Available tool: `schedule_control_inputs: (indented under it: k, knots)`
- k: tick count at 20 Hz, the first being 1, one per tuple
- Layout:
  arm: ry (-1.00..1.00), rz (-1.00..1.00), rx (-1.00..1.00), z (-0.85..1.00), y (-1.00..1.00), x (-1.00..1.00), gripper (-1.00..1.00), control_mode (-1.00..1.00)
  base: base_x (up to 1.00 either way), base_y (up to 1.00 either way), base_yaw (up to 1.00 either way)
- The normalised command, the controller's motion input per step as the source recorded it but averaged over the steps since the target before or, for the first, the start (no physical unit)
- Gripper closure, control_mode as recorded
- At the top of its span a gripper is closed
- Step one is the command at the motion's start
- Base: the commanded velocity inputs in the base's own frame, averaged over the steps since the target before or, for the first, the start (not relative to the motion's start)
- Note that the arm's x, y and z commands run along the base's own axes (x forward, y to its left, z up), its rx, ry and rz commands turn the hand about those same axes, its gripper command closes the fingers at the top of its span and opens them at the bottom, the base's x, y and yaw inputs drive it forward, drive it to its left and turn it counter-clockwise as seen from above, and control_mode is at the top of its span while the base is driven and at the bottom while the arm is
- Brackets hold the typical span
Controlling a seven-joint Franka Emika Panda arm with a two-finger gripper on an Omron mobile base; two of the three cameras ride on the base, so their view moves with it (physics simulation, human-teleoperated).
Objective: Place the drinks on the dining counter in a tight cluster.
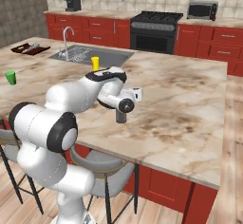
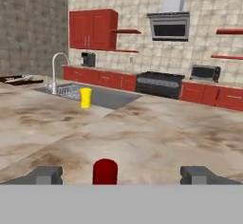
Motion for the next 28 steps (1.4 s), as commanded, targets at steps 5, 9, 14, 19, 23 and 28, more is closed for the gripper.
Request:
schedule_control_inputs:
  k: [5,9,14,19,23,28]
  knots:
    - [0.69,-0.07,0.03,0.84,-0.06,-0.04,-1.0,-1.0,0.0,0.0,0.0]
    - [0.74,-0.11,0.0,0.81,-0.01,-0.04,-1.0,-1.0,0.0,0.0,0.0]
    - [0.11,-0.17,0.0,1.0,-0.12,-0.04,-1.0,-1.0,0.0,0.0,0.0]
    - [-0.01,-0.13,0.05,0.66,-0.11,-0.37,-1.0,-1.0,0.0,0.0,0.0]
    - [-0.19,-0.05,0.21,0.25,0.0,-1.0,-1.0,-1.0,0.0,0.0,0.0]
    - [-0.1,-0.07,0.14,0.54,-0.09,-0.96,-1.0,-1.0,0.0,0.0,0.0]
